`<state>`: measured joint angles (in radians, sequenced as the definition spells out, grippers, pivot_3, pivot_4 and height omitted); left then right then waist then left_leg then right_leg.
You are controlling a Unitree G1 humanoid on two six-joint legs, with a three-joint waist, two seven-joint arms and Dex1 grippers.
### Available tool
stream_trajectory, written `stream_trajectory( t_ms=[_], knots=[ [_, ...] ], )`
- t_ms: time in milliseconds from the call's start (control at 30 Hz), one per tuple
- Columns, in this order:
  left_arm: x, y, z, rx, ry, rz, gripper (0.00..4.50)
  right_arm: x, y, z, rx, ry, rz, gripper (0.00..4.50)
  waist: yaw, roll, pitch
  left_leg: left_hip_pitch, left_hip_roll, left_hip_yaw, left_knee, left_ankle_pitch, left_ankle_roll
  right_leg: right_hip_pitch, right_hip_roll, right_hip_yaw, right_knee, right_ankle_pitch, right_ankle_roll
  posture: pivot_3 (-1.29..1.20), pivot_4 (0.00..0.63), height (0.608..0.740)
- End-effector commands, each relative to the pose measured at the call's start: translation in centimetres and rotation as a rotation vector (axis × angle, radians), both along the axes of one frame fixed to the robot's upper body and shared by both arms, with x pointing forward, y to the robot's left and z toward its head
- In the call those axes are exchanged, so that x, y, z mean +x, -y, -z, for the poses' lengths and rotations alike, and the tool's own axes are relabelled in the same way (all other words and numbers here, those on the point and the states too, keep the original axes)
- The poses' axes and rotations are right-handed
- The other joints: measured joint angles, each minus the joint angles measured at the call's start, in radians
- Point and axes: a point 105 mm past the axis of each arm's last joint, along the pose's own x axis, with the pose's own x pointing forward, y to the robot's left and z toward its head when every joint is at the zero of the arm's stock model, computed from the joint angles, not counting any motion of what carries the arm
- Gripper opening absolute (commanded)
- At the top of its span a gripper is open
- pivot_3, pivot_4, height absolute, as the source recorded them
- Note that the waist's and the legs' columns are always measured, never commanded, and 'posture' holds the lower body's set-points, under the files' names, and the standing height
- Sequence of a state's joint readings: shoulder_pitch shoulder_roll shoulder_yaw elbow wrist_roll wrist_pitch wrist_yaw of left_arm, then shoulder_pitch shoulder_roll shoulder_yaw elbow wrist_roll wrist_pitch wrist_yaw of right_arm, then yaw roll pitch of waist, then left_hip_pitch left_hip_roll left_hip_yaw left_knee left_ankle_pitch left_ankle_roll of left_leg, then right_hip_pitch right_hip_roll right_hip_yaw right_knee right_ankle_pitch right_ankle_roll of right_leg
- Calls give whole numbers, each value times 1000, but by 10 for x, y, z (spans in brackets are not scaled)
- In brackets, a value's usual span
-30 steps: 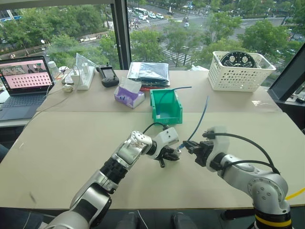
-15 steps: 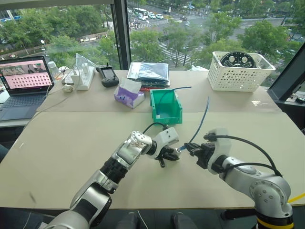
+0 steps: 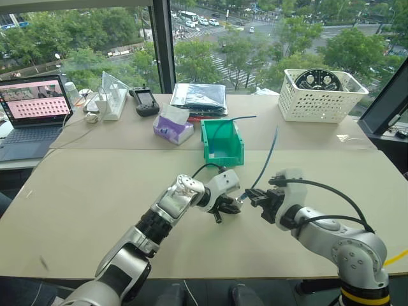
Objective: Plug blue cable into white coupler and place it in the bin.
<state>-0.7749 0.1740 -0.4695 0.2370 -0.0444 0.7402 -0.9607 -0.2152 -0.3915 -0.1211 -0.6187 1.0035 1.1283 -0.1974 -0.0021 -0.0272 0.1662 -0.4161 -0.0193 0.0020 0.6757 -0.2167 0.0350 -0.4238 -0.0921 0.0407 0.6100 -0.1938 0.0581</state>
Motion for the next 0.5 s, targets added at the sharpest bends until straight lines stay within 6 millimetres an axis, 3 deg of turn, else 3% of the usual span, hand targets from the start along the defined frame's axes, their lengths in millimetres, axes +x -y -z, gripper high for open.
stream_trajectory(
  t_ms=[33,333,500],
  knots=[
    [0,8,-11,-29,23,15,636,-6,-13,-6,6,22,-52,0,0,0,0,0,0,0,0,0,0,0,0,0,0,0,0,0,150,740],
    [1,8,-12,-32,22,5,636,-9,-18,8,27,-34,-59,0,-1,0,0,0,0,0,0,0,0,0,0,0,0,0,0,0,150,740],
    [0,7,-11,-34,19,-1,636,-22,-16,53,40,-195,-58,0,-1,0,-1,1,0,0,0,0,0,1,0,0,0,0,1,0,150,740]
  ],
)
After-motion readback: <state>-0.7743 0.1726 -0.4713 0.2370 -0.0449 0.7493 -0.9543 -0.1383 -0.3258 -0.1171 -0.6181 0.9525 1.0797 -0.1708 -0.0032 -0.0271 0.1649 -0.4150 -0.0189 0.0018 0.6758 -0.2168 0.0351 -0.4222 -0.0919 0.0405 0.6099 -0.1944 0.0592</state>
